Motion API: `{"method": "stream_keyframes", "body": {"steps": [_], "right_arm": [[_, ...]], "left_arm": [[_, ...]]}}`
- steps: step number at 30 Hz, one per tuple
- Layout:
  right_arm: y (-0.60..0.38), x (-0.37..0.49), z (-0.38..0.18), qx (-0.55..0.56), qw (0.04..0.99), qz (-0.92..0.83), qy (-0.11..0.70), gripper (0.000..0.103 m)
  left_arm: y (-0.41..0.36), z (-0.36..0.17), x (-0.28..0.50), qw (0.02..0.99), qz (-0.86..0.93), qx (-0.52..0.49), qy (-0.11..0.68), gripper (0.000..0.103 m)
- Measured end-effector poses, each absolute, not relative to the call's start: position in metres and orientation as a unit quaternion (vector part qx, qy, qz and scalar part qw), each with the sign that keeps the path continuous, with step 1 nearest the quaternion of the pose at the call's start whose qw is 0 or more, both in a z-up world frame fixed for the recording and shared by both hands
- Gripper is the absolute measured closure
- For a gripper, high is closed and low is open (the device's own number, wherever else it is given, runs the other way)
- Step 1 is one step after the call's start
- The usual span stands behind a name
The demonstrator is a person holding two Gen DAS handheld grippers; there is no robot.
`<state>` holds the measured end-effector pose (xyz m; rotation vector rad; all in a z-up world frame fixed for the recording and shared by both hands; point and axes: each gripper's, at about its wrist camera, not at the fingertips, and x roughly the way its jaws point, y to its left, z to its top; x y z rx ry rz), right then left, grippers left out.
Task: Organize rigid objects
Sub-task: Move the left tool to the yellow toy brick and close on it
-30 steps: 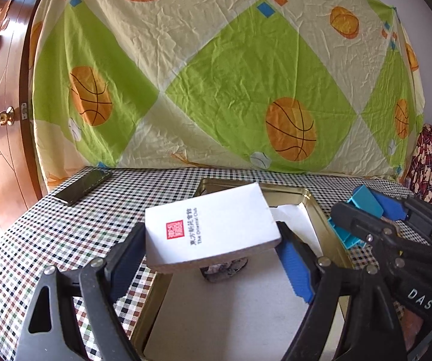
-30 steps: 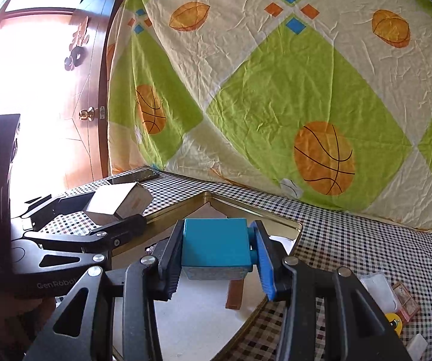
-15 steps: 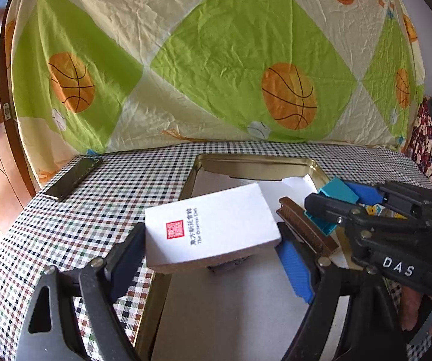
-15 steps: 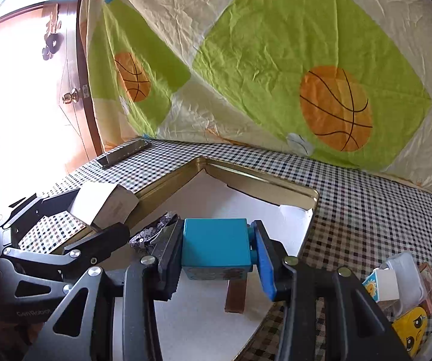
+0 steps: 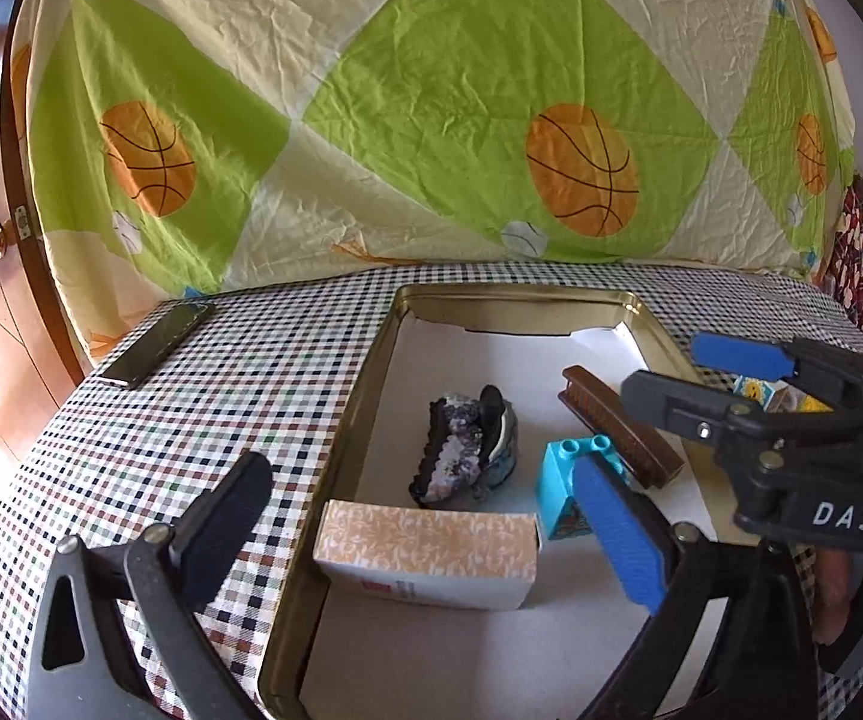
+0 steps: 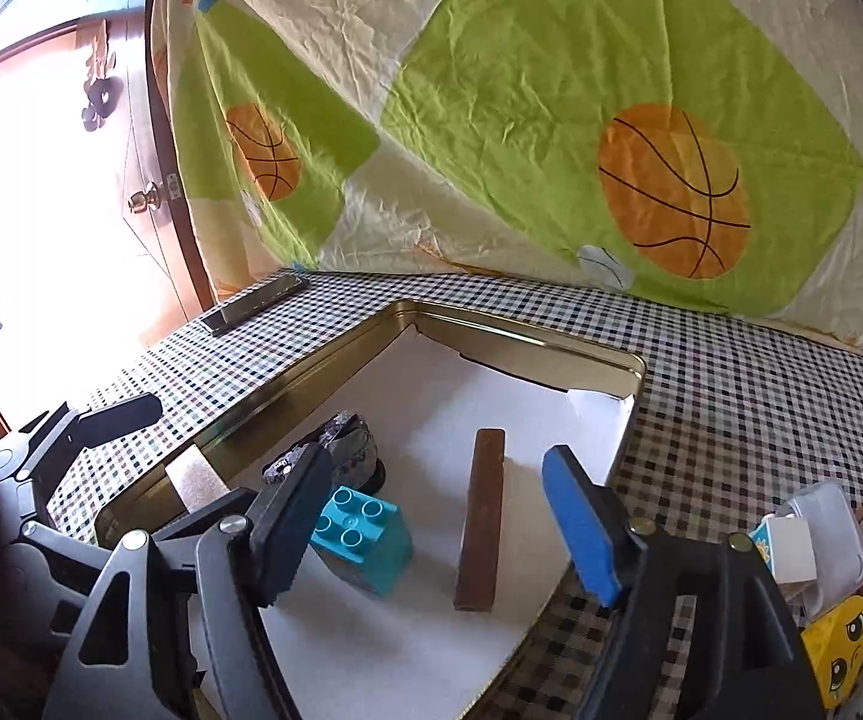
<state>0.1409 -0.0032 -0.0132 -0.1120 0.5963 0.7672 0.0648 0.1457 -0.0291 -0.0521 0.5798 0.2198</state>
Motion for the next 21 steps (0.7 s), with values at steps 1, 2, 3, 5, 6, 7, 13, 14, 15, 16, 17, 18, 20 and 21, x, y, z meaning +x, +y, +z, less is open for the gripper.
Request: {"method": "stream_keyframes", "body": {"steps": [1, 2, 3, 5, 6, 7, 13, 14, 15, 16, 17, 18, 20, 21], "right_arm": [[-0.011, 0.138, -0.012, -0.052, 0.886, 0.365, 0.282, 0.028], [-0.019, 0.135, -0.012, -0.049, 0.888, 0.363, 0.279, 0.028], [-0.028, 0.132, -0.012, -0.046, 0.890, 0.361, 0.276, 0.027], [-0.050, 0.126, -0.012, -0.046, 0.897, 0.350, 0.266, 0.027], [-0.061, 0.123, -0.012, -0.045, 0.901, 0.344, 0.262, 0.027], [-0.073, 0.121, -0.012, -0.044, 0.905, 0.336, 0.257, 0.027], [-0.158, 0.123, -0.013, -0.032, 0.934, 0.263, 0.241, 0.021], [-0.173, 0.125, -0.014, -0.034, 0.939, 0.243, 0.241, 0.021], [-0.185, 0.128, -0.015, -0.036, 0.943, 0.225, 0.243, 0.021], [-0.196, 0.130, -0.016, -0.036, 0.946, 0.209, 0.246, 0.021], [-0.208, 0.133, -0.017, -0.035, 0.948, 0.195, 0.249, 0.021], [-0.216, 0.136, -0.017, -0.033, 0.949, 0.185, 0.254, 0.021], [-0.230, 0.142, -0.019, -0.031, 0.948, 0.168, 0.269, 0.021], [-0.237, 0.146, -0.020, -0.029, 0.947, 0.163, 0.276, 0.021]], "left_arm": [[0.145, -0.029, 0.062, 0.954, 0.104, -0.032, 0.281, 0.001], [0.142, -0.029, 0.061, 0.954, 0.103, -0.034, 0.278, 0.001], [0.139, -0.029, 0.058, 0.956, 0.103, -0.038, 0.273, 0.001], [0.132, -0.029, 0.054, 0.959, 0.096, -0.044, 0.263, 0.001], [0.127, -0.028, 0.053, 0.960, 0.093, -0.044, 0.261, 0.001], [0.121, -0.027, 0.052, 0.961, 0.091, -0.041, 0.258, 0.001], [0.072, -0.014, 0.050, 0.971, 0.053, -0.026, 0.232, 0.001], [0.061, -0.012, 0.051, 0.972, 0.041, -0.023, 0.230, 0.001], [0.051, -0.012, 0.052, 0.973, 0.030, -0.019, 0.230, 0.001], [0.039, -0.012, 0.055, 0.972, 0.021, -0.013, 0.233, 0.001], [0.028, -0.013, 0.058, 0.972, 0.013, -0.006, 0.236, 0.001], [0.018, -0.014, 0.061, 0.971, 0.004, 0.000, 0.240, 0.001], [-0.002, -0.016, 0.068, 0.968, -0.018, 0.005, 0.252, 0.001], [-0.011, -0.018, 0.072, 0.965, -0.033, 0.005, 0.259, 0.001]]}}
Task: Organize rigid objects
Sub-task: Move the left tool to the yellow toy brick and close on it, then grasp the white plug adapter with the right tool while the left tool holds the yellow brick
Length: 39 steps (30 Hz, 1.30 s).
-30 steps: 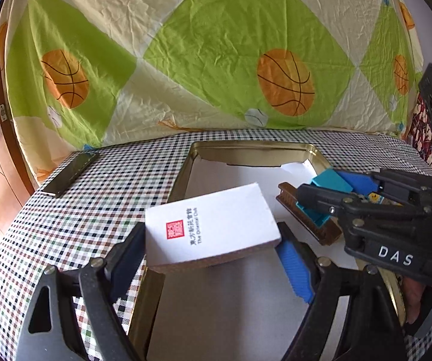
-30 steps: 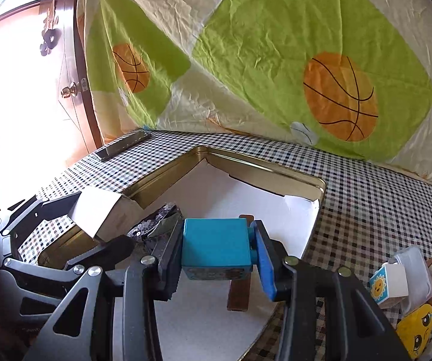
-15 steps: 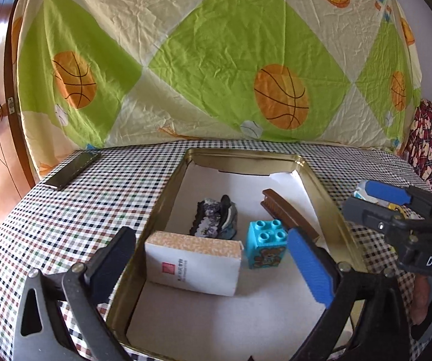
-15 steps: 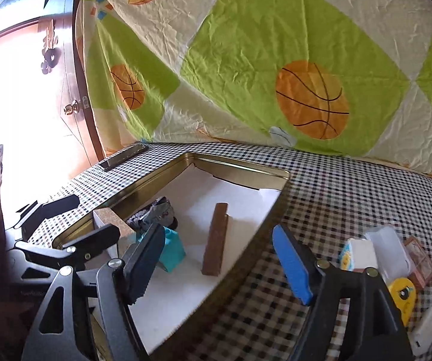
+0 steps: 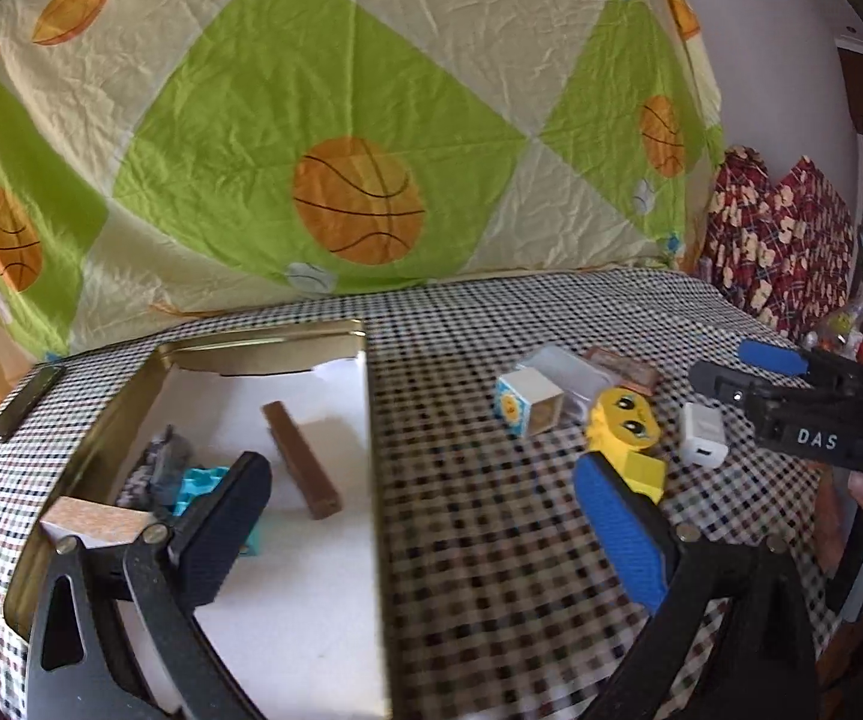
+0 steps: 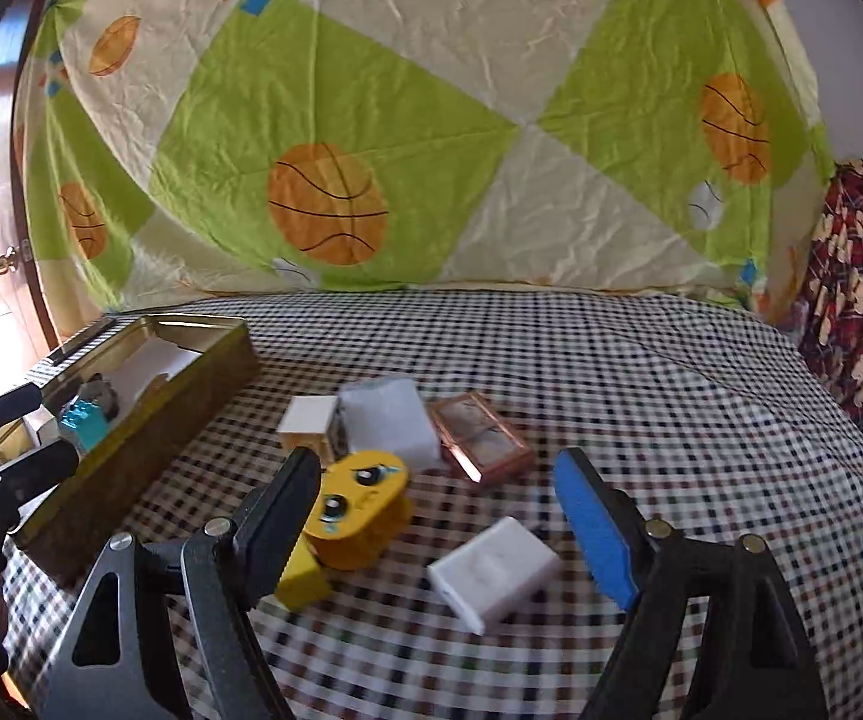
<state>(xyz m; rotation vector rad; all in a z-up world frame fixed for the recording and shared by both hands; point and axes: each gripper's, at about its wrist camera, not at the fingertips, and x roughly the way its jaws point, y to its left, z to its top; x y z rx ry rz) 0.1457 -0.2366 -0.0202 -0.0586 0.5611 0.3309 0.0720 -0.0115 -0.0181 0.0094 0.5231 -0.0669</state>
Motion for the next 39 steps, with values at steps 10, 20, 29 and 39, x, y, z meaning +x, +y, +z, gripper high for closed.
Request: {"method": "stream_keyframes", "body": {"steps": [10, 20, 29, 39], "right_arm": [[-0.259, 0.159, -0.031, -0.058, 0.927, 0.172, 0.328, 0.021], [-0.275, 0.166, -0.033, -0.036, 0.926, 0.163, 0.339, 0.021], [-0.274, 0.170, -0.035, -0.025, 0.918, 0.182, 0.352, 0.021], [-0.262, 0.175, -0.040, -0.040, 0.901, 0.217, 0.374, 0.021]], "left_arm": [[-0.074, -0.035, 0.110, 0.942, -0.105, 0.034, 0.317, 0.001], [-0.110, -0.055, 0.135, 0.903, -0.141, 0.077, 0.397, 0.020], [-0.113, -0.066, 0.140, 0.891, -0.142, 0.074, 0.424, 0.039], [-0.103, -0.062, 0.144, 0.891, -0.174, 0.038, 0.417, 0.075]]}}
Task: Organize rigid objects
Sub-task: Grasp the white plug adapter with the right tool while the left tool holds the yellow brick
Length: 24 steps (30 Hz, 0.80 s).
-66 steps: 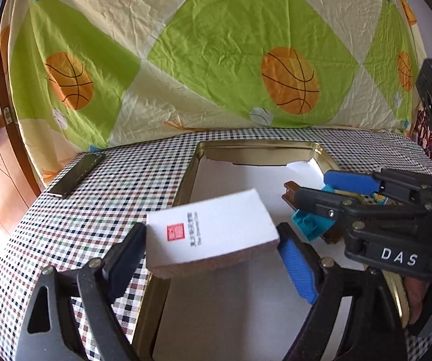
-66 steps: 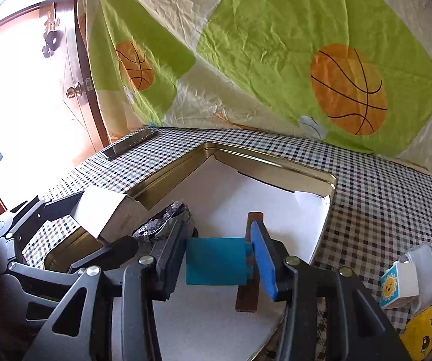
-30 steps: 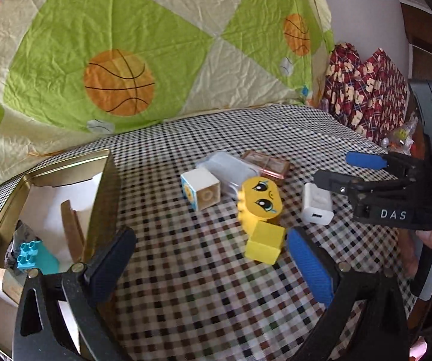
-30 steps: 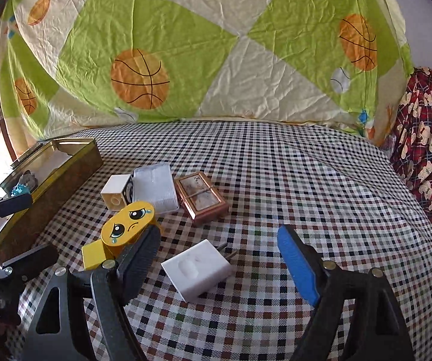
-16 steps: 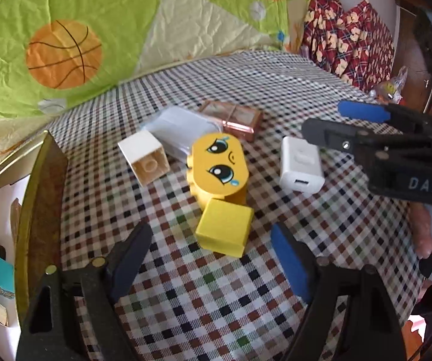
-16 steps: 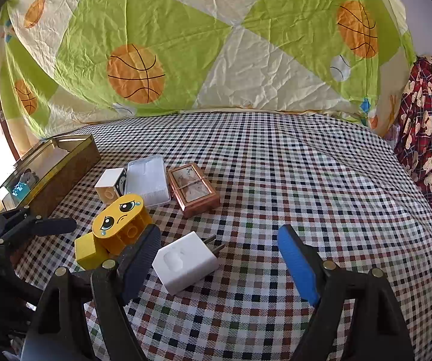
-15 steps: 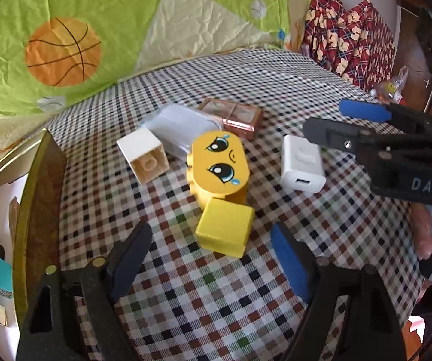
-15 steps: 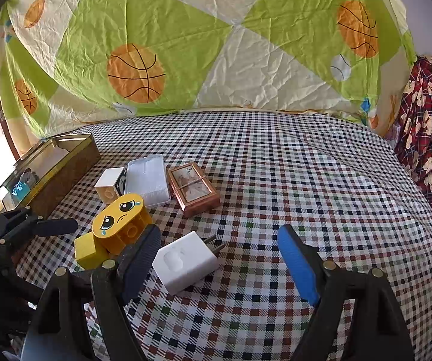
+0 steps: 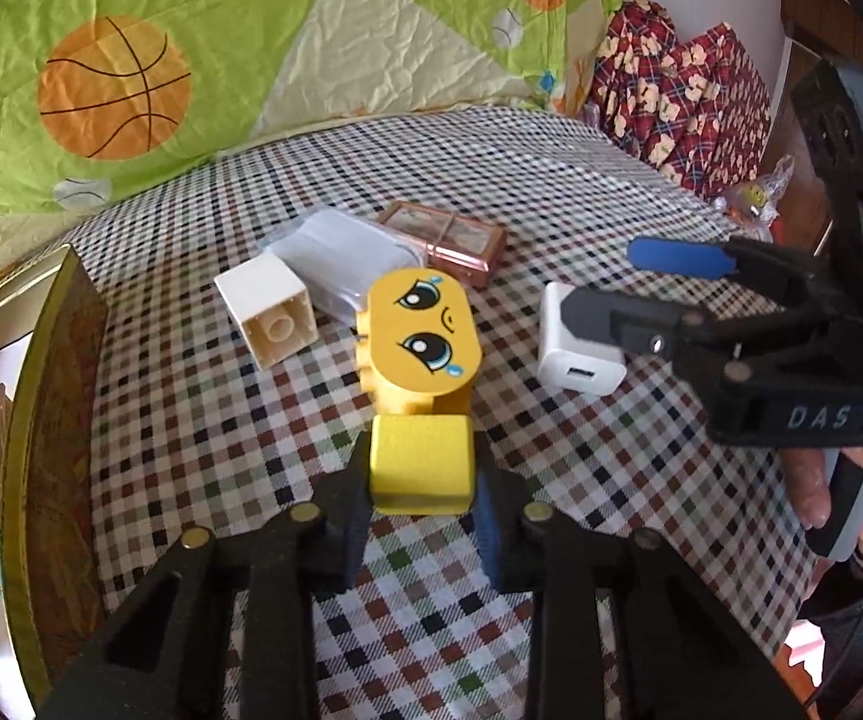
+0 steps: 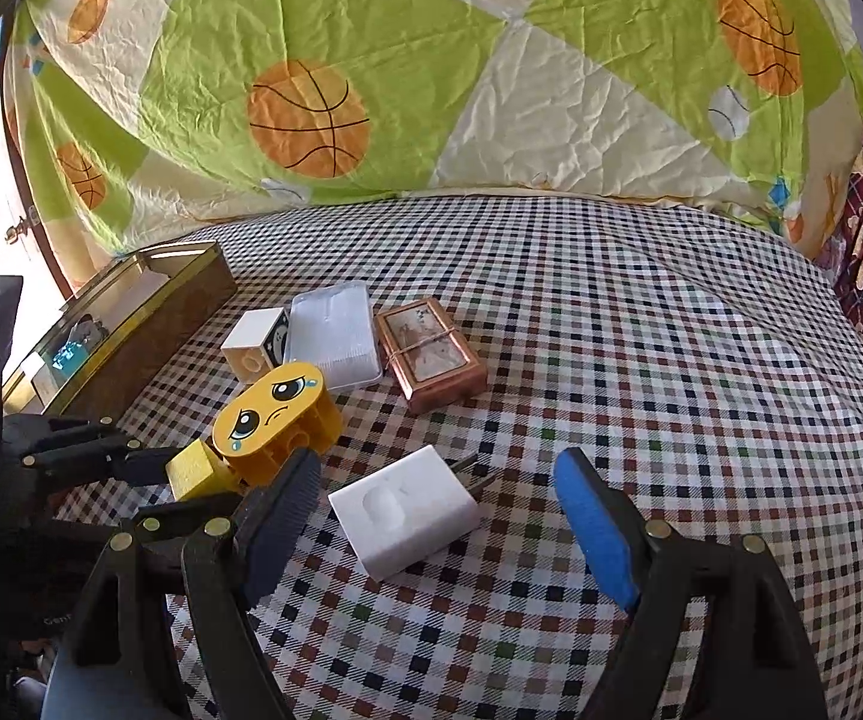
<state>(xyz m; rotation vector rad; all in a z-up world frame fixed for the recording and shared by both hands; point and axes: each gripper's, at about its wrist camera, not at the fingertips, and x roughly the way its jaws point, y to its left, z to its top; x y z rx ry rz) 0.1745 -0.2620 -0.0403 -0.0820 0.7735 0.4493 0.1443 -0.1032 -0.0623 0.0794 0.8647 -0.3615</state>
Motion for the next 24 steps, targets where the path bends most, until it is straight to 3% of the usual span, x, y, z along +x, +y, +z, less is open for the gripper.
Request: {"method": "stream_keyframes", "body": {"steps": [14, 17, 24], "right_arm": [[-0.236, 0.177, -0.054, -0.099, 0.875, 0.239, 0.409, 0.021], [-0.234, 0.182, -0.059, -0.103, 0.869, 0.236, 0.423, 0.040], [-0.228, 0.178, -0.060, -0.122, 0.871, 0.233, 0.416, 0.041]], "left_arm": [[-0.070, -0.046, 0.132, 0.927, -0.123, -0.018, 0.354, 0.075], [-0.060, -0.043, 0.130, 0.934, -0.105, -0.037, 0.339, 0.075], [-0.053, -0.038, 0.124, 0.945, -0.090, -0.036, 0.314, 0.075]]}}
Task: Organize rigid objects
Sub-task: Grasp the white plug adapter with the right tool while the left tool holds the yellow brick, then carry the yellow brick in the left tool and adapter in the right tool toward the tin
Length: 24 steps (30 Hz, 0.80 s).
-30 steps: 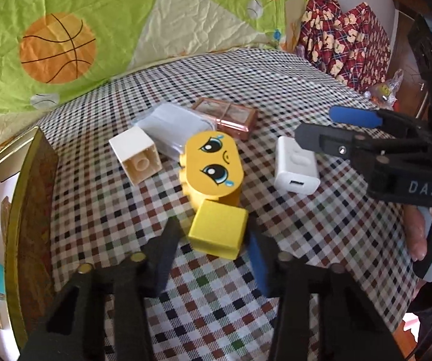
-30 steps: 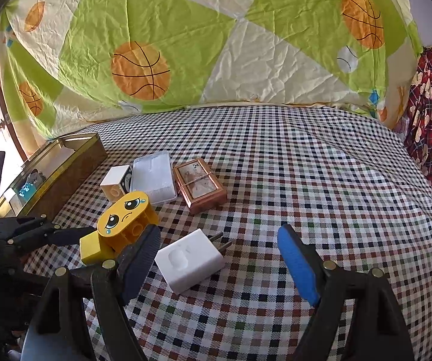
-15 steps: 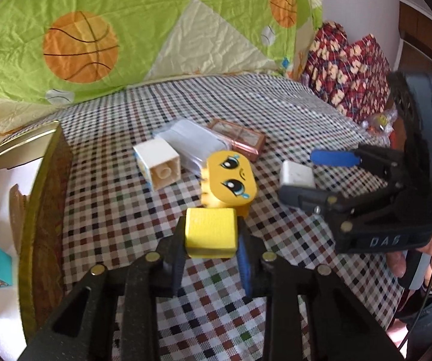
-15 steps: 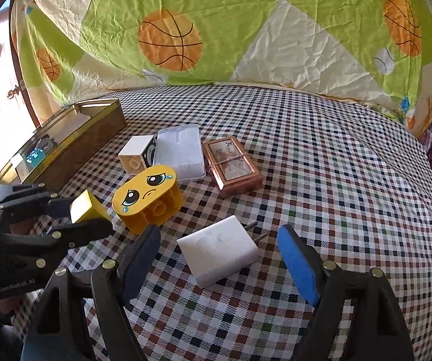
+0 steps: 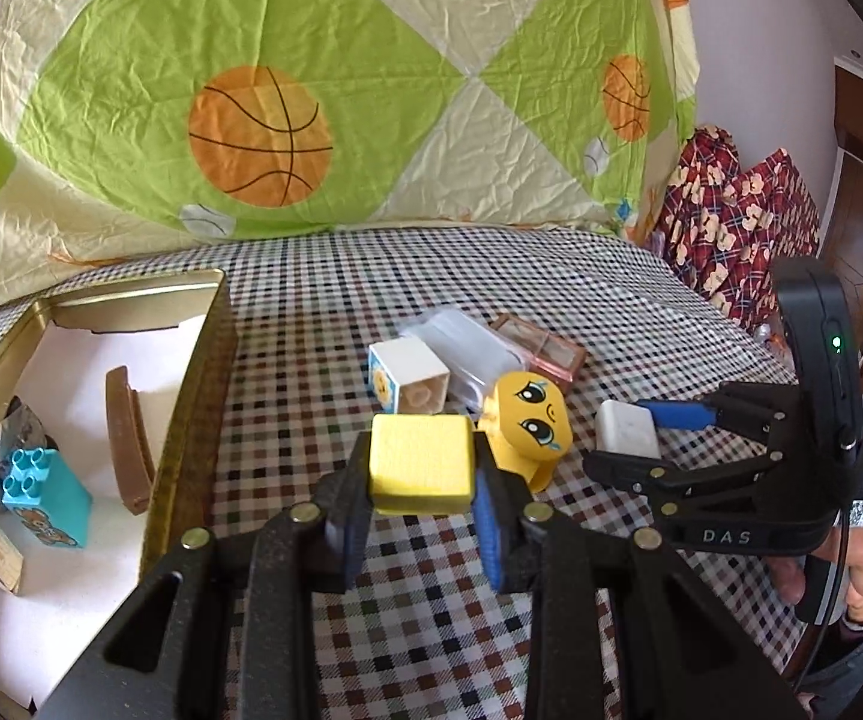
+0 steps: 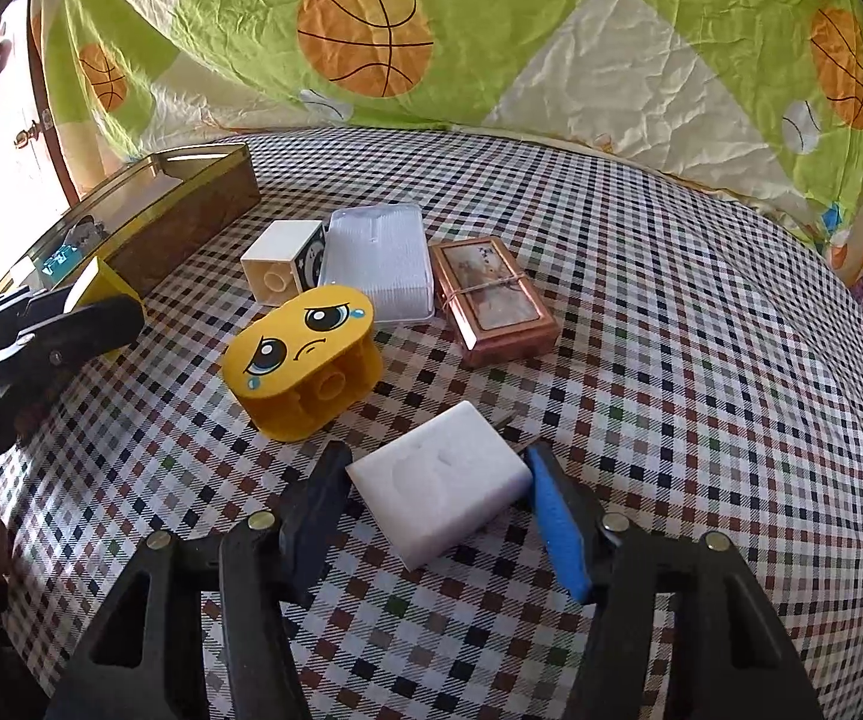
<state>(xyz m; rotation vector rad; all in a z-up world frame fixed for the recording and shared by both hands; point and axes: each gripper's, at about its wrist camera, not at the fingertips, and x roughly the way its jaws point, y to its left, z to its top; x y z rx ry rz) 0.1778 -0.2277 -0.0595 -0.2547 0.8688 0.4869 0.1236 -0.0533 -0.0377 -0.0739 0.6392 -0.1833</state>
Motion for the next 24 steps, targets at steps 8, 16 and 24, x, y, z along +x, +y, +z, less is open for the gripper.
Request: {"method": "stream_keyframes", "body": {"steps": [8, 16, 24], "right_arm": [[-0.232, 0.164, -0.046, -0.125, 0.895, 0.213, 0.372, 0.041], [-0.235, 0.148, -0.032, -0.130, 0.916, 0.204, 0.319, 0.041], [-0.239, 0.136, -0.020, -0.105, 0.940, 0.195, 0.260, 0.041]], "left_arm": [[-0.053, -0.036, 0.120, 0.948, -0.086, -0.037, 0.305, 0.075], [-0.048, -0.033, 0.111, 0.955, -0.082, -0.043, 0.282, 0.075], [-0.052, -0.027, 0.102, 0.964, -0.067, -0.030, 0.254, 0.075]]}}
